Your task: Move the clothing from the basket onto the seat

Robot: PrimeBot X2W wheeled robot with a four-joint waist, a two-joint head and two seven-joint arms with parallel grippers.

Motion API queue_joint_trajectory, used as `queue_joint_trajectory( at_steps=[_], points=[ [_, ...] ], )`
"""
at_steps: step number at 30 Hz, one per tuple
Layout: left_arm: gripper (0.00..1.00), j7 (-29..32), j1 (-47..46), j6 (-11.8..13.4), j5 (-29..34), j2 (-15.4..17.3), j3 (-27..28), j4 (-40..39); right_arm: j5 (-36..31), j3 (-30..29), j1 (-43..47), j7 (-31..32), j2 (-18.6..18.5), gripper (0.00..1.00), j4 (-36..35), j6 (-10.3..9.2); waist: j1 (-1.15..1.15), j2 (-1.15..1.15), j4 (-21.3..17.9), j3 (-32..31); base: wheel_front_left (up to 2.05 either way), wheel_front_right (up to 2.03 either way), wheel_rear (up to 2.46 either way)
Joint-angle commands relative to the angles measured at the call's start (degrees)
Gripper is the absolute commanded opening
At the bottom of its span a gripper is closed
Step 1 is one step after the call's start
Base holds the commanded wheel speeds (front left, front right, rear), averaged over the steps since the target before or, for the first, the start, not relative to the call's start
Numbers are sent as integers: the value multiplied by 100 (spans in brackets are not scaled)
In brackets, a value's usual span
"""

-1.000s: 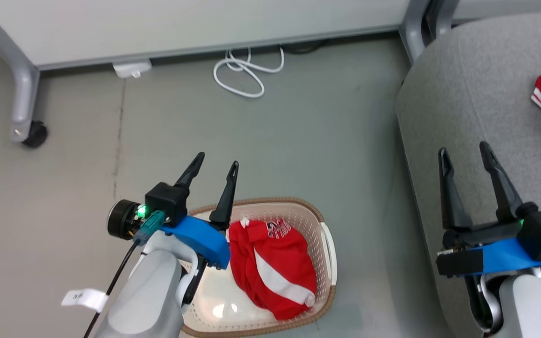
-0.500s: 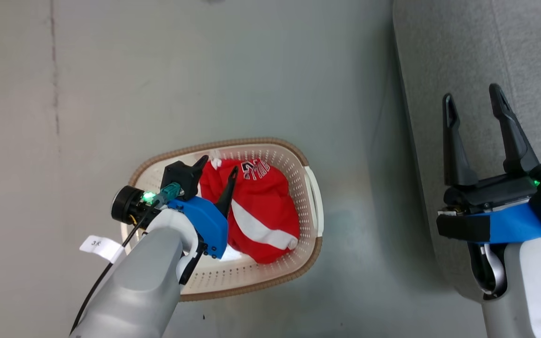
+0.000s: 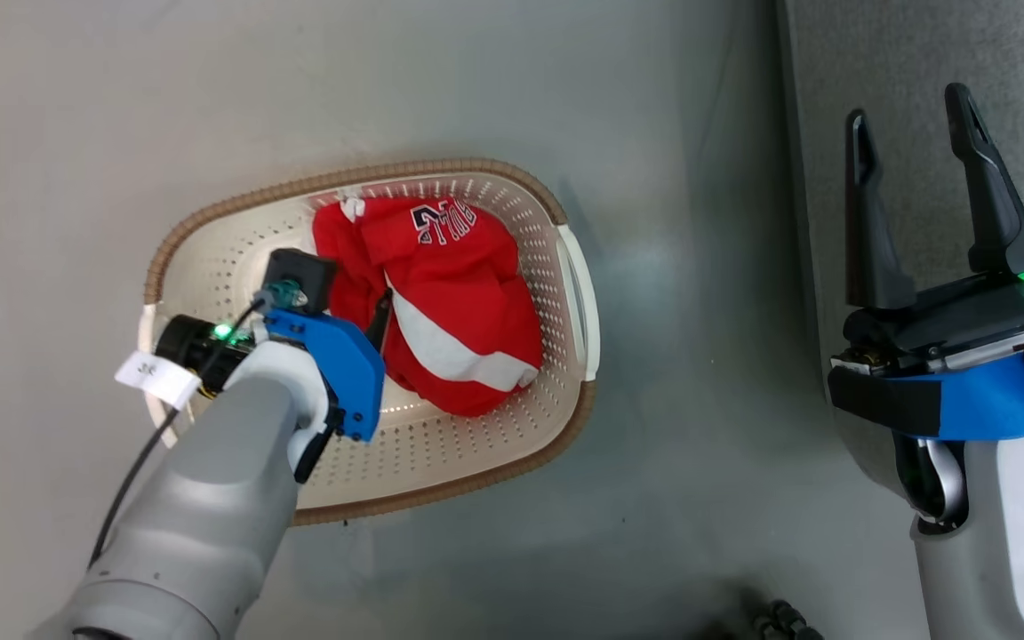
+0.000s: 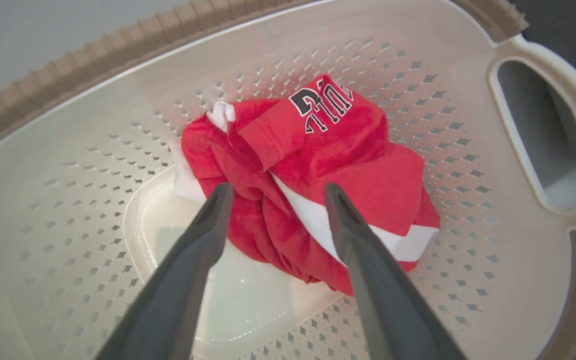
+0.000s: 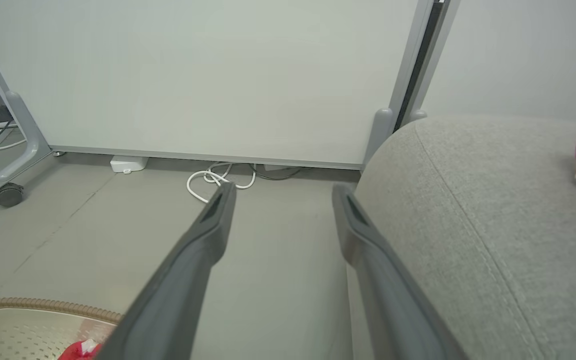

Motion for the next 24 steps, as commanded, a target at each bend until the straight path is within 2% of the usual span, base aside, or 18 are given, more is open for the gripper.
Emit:
queue_joint_trajectory(
  at_steps=[1, 8, 13, 24],
  points=[
    [100, 91, -213, -2, -68, 47, -31, 63, -16, -15, -104, -3, 2, 100, -77, 2, -1, 0, -91, 282, 0, 0, 0],
    [100, 336, -506, -2, -242, 146, 29, 293, -76, -20, -100, -2, 24, 100, -235, 2, -1, 0, -142, 636, 0, 0, 0],
    [100, 576, -714, 138, -321, 189, 99, 381, -132, -53, -68, -2, 43, 100, -374, 2, -1, 0, -179, 888, 0, 0, 0],
    [100, 780, -1045, 222, -491, 209, 196, 428, -213, -36, 24, -3, 89, 100, -549, 2, -1, 0, -295, 1303, 0, 0, 0]
  ],
)
